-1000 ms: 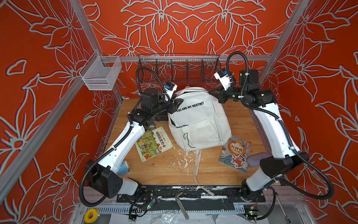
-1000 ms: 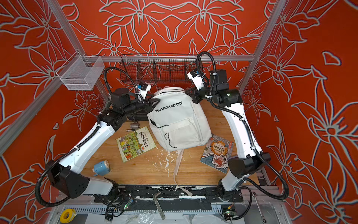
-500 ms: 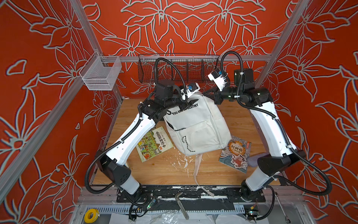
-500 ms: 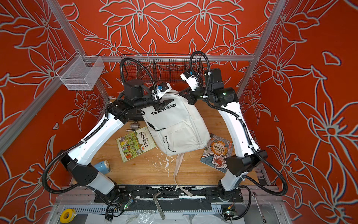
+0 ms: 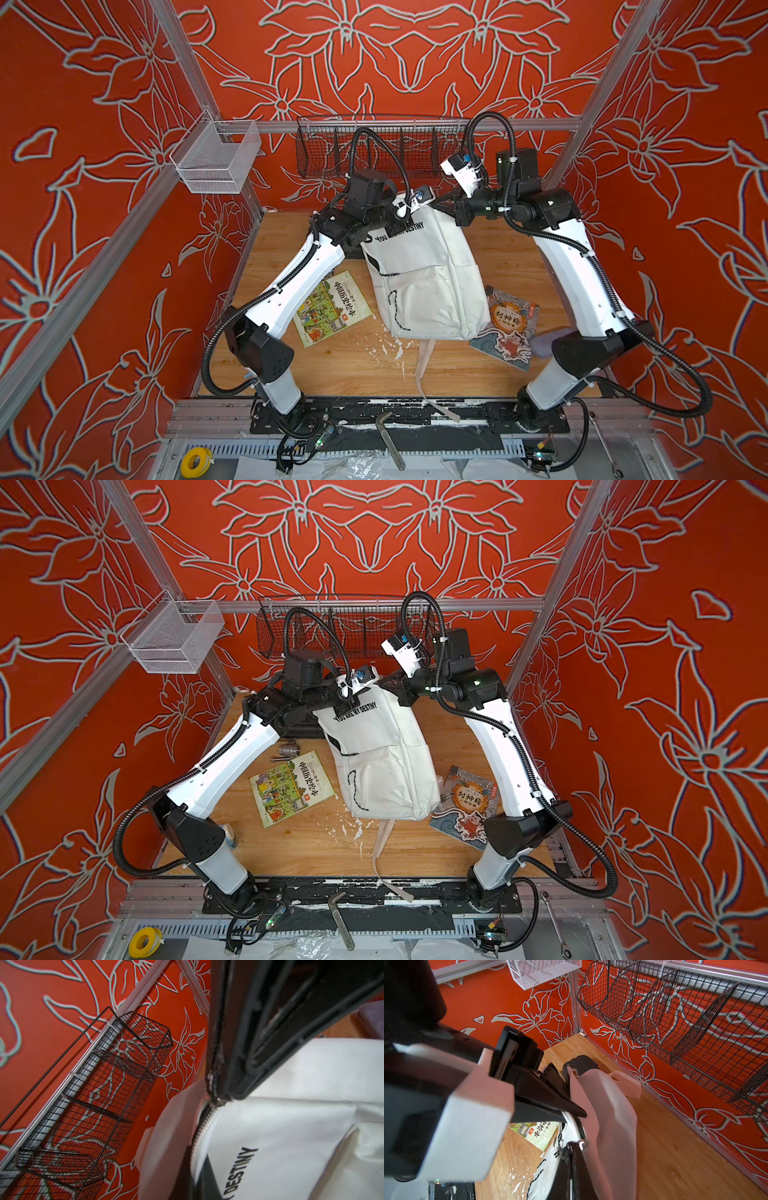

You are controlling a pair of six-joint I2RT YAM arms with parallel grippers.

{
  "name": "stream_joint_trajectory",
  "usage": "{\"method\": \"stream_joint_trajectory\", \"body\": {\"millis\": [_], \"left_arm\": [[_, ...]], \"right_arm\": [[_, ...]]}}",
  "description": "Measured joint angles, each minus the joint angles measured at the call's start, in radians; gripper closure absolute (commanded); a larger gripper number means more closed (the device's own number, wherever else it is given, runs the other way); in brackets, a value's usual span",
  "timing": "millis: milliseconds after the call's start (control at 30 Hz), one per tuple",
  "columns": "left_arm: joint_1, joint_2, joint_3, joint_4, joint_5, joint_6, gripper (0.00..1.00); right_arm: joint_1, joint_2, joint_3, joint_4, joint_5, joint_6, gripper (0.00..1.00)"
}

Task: Pack books, pencil case, and school supplies into a backpack
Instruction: Unzip the student bag at the center of the table.

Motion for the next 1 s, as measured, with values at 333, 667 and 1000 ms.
{"method": "stream_joint_trajectory", "body": {"millis": [333, 667, 1000], "left_arm": [[0.000, 0.085, 0.188, -0.117, -0.141, -0.154, 1.00], [-0.012, 0.130, 0.340, -0.250, -0.186, -0.359, 1.00], [-0.011, 0.130, 0.340, -0.270, -0.203, -0.436, 1.00]], "right_arm": [[0.010, -0.055, -0.163, 0.101, 0.090, 0.130, 1.00], [0.000, -0.163, -0.373, 0.286, 0.198, 0.305, 1.00], [-0.048, -0.163, -0.423, 0.385, 0.144, 0.424, 1.00]]}}
